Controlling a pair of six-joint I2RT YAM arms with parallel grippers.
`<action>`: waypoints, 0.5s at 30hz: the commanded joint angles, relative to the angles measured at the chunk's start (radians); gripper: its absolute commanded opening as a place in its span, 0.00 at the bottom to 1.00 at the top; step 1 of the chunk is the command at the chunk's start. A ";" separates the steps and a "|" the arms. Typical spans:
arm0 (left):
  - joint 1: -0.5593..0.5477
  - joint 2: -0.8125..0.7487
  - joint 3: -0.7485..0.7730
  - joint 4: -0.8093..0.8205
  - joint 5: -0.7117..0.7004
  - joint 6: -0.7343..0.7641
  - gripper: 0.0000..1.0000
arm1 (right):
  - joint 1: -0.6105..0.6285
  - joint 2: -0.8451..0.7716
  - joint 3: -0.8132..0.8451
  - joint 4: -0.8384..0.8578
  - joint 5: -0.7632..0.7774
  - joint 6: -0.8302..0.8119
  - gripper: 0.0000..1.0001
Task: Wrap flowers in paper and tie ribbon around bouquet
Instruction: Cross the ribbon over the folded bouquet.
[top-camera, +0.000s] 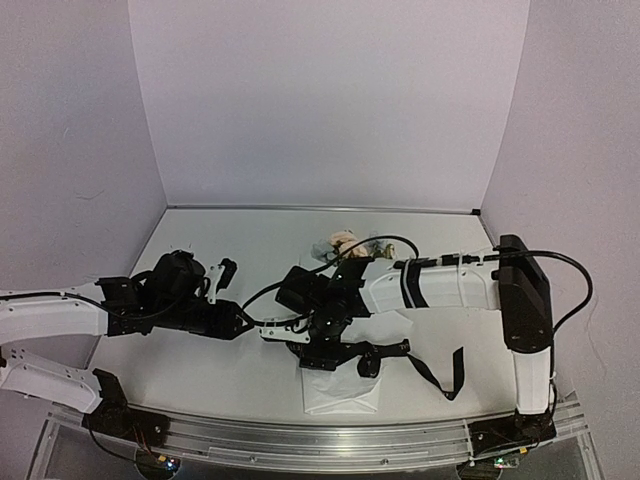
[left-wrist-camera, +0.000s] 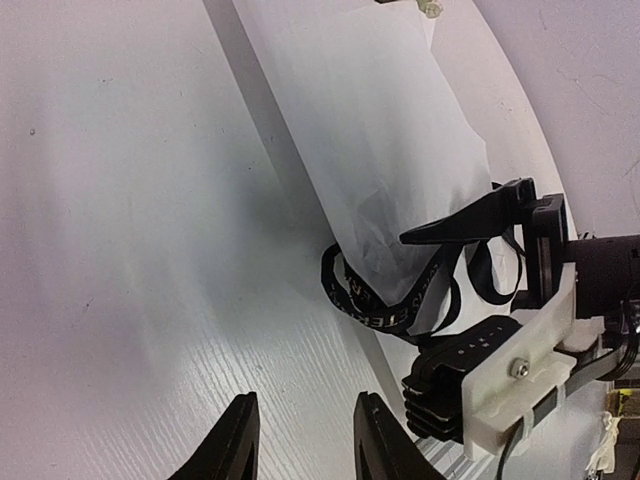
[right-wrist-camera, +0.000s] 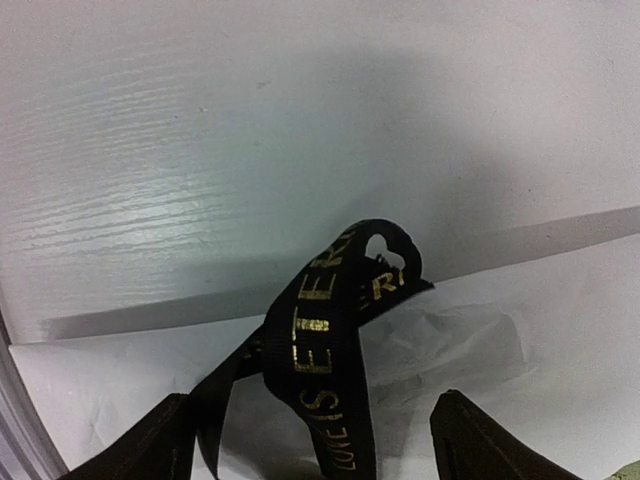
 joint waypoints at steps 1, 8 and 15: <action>0.008 -0.019 0.026 -0.014 -0.009 0.023 0.35 | 0.010 0.016 0.036 -0.001 0.095 -0.011 0.71; 0.008 -0.016 0.033 -0.004 -0.003 0.022 0.35 | 0.016 0.020 0.044 -0.001 0.175 -0.016 0.23; 0.010 0.023 0.025 0.052 0.038 0.019 0.35 | 0.021 0.014 0.067 0.002 0.259 -0.016 0.04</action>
